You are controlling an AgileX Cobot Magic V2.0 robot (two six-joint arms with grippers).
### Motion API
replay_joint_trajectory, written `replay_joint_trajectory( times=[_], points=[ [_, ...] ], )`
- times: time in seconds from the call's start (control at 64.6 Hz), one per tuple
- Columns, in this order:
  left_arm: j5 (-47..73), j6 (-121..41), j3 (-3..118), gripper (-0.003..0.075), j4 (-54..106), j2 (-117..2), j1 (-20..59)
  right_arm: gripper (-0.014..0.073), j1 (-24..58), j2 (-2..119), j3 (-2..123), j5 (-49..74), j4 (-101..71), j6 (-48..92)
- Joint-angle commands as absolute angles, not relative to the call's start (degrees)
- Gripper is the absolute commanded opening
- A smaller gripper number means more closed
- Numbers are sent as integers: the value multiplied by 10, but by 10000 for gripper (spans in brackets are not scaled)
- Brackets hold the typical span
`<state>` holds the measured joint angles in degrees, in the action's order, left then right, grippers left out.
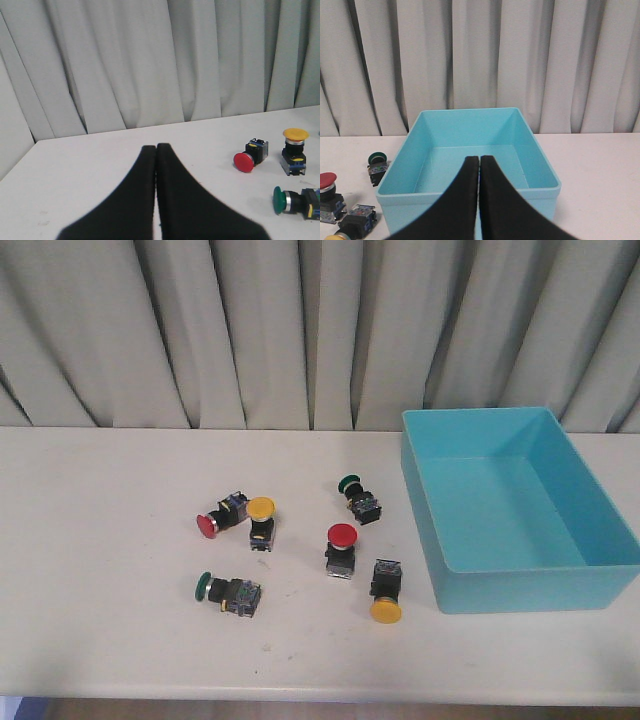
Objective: Pick red and yellow buttons and place in box
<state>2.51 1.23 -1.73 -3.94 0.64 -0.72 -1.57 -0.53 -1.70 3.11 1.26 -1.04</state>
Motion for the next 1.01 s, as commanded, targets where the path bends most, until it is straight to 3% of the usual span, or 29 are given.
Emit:
replay_joint_trajectory(
  times=[0.0,0.99],
  points=[
    [-18,14,-43,-7,-36,15,-8,0,-19,-12,-21,-9,19,-11],
    [0,73,-22,-7,-20,14,-8,0,-19,-10,-8,-20,12,-3]
  ],
)
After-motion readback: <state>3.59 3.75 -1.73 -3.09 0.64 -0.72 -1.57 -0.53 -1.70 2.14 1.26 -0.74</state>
